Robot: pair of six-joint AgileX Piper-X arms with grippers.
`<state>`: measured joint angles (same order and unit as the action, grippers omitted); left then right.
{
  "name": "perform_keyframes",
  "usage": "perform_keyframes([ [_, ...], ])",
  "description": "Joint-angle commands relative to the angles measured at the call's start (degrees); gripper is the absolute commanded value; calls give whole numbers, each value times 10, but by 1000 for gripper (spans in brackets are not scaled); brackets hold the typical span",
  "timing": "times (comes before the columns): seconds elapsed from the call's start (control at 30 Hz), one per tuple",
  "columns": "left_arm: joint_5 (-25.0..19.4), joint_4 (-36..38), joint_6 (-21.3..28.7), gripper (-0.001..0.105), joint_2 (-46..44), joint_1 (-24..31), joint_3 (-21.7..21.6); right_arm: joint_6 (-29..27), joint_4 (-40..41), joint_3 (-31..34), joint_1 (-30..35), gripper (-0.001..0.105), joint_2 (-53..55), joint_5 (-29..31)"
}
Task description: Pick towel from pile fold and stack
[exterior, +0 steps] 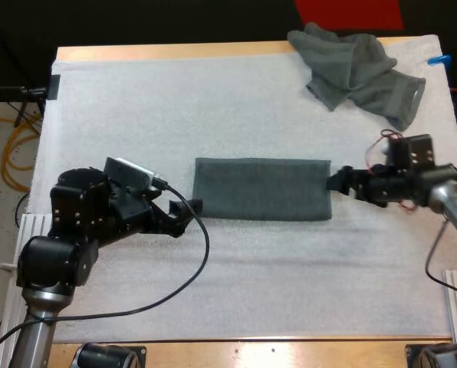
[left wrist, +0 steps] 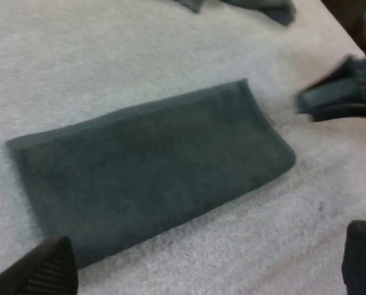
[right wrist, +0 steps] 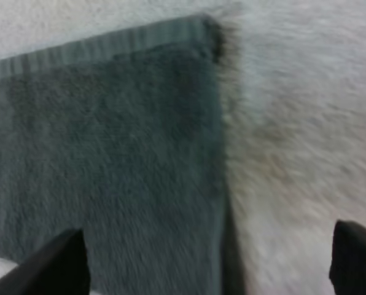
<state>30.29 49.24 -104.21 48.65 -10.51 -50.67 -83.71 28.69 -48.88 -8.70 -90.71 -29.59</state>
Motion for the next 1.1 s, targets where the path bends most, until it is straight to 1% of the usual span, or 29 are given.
perform_keyframes([
  [0.0, 3, -2, 3, 84, -2, -5, -3, -5, -18, -14, -3, 77, -12, -33],
  [0.07, 3, -2, -1, 84, 1, -10, -3, -5, -25, -30, -10, 77, -41, -52],
  [0.23, 3, -2, -6, 84, 5, -11, -3, 6, -25, -71, -25, 77, -96, -57],
  [0.3, 3, -2, -11, 84, 5, -11, -3, 17, -25, -85, -29, 77, -116, -71],
  [0.47, 3, -2, -14, 84, 5, -11, -3, 24, -5, -104, -36, 77, -141, -85],
  [0.53, 3, -2, -14, 84, 5, -11, -3, 24, 2, -105, -36, 74, -143, -95],
  [0.57, 3, -2, -14, 84, 5, -11, -3, 24, 5, -105, -36, 68, -143, -99],
  [0.6, 3, -2, -14, 84, 5, -11, -3, 24, 9, -105, -36, 53, -143, -96],
  [0.63, 3, -2, -14, 84, 5, -11, -3, 24, 13, -105, -36, 31, -143, -94],
  [0.67, 4, -2, -14, 84, 5, -11, -3, 18, 12, -105, -36, 13, -143, -91],
  [0.7, 4, -2, -14, 84, 5, -11, -3, 12, 12, -105, -36, 2, -143, -86],
  [0.73, 4, -2, -14, 84, 5, -11, -3, 11, 12, -105, -36, 0, -143, -79],
  [0.83, 4, -2, -14, 84, 5, -11, -3, -11, 28, -105, -36, 0, -136, -40],
  [0.9, 4, 1, -14, 84, 5, -11, -3, -40, 53, -105, -36, 0, -124, 1],
  [0.93, 4, 1, -14, 84, 5, -11, -3, -87, 91, -105, -36, 0, -100, 71],
  [0.97, 4, 1, -14, 84, 5, -11, -3, -101, 105, -105, -36, 0, -93, 99],
  [1.0, 7, 1, -14, 84, 5, -11, -3, -151, 141, -105, -35, 0, -66, 183],
  [1.03, 12, 1, -14, 84, 5, -11, -3, -177, 157, -105, -35, 0, -50, 234],
  [1.07, 15, 1, -14, 84, 5, -11, -3, -193, 165, -105, -35, 0, -40, 261],
])
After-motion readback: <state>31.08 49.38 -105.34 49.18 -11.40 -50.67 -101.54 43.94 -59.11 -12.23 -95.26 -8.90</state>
